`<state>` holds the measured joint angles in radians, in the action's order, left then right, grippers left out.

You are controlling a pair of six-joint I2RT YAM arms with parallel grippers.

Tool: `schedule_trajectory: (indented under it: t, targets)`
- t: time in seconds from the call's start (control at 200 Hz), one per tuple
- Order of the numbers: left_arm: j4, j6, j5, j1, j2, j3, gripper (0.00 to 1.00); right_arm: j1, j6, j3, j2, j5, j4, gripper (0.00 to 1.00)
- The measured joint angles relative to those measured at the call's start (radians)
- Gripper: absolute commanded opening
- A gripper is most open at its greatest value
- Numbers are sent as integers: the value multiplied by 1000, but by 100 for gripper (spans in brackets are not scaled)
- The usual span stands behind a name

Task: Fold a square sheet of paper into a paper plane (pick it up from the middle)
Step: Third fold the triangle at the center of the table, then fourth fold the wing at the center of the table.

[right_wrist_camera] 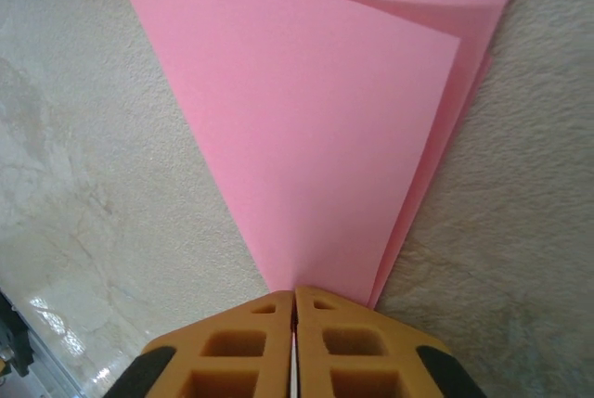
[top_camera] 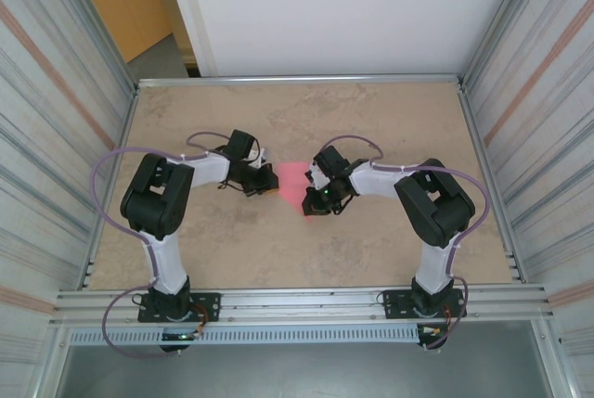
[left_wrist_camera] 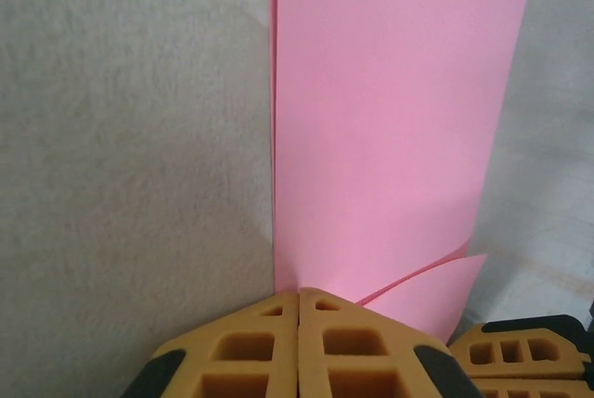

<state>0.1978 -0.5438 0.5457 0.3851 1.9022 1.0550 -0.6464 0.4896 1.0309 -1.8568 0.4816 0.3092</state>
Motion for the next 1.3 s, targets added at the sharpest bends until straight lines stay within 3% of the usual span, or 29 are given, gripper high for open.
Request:
schedule_trajectory:
  t: [0.195,0.451,0.611,0.852,1.077,1.303]
  targets:
    - [11,-2,-44,-22,-22,19,18,1,44,17,50,-46,19,30]
    - [-70,-67,-43,-37,-203,-61,45,-17,189,16,150,-153,-72,40]
    - [-141,-140,-22,-37,-291,-170,54,-50,264,16,147,-213,-127,40]
    - [-208,-206,35,-37,-301,-256,62,-55,314,26,75,-220,-177,38]
    - [-277,-283,54,-37,-290,-273,87,-13,312,45,-13,-182,-194,37]
    - [-307,-330,21,-34,-290,-323,97,27,277,45,-40,-103,-204,36]
